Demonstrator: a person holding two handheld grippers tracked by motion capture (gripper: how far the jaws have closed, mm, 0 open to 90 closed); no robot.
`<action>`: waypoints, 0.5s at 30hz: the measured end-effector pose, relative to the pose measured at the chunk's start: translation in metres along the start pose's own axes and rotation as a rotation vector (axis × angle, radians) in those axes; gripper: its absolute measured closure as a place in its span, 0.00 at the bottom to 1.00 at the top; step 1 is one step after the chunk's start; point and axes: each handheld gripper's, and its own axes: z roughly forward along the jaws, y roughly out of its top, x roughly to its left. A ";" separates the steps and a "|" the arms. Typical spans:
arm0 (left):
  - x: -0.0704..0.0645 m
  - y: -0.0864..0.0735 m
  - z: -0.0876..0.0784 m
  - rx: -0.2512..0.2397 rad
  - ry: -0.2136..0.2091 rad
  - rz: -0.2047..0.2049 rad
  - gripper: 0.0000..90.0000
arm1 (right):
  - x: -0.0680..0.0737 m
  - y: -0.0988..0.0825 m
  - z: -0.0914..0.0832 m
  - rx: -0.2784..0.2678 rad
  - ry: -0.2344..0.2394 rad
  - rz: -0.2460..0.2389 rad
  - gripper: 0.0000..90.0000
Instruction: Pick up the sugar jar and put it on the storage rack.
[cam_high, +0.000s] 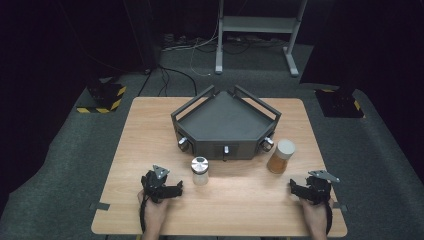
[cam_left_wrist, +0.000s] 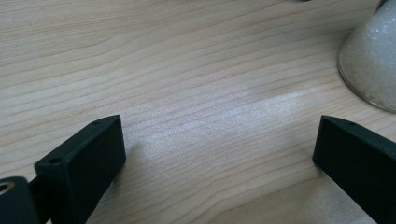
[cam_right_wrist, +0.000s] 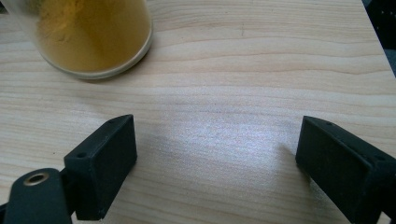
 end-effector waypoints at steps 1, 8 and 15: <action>0.000 0.000 0.000 0.001 0.000 0.002 0.03 | 0.000 0.000 0.000 0.000 0.000 0.000 0.13; 0.000 0.000 0.000 0.001 -0.002 -0.002 0.03 | 0.000 0.000 0.000 0.000 0.000 0.000 0.13; 0.000 0.000 0.000 0.002 0.000 0.000 0.03 | 0.001 0.000 0.000 0.001 -0.001 0.000 0.13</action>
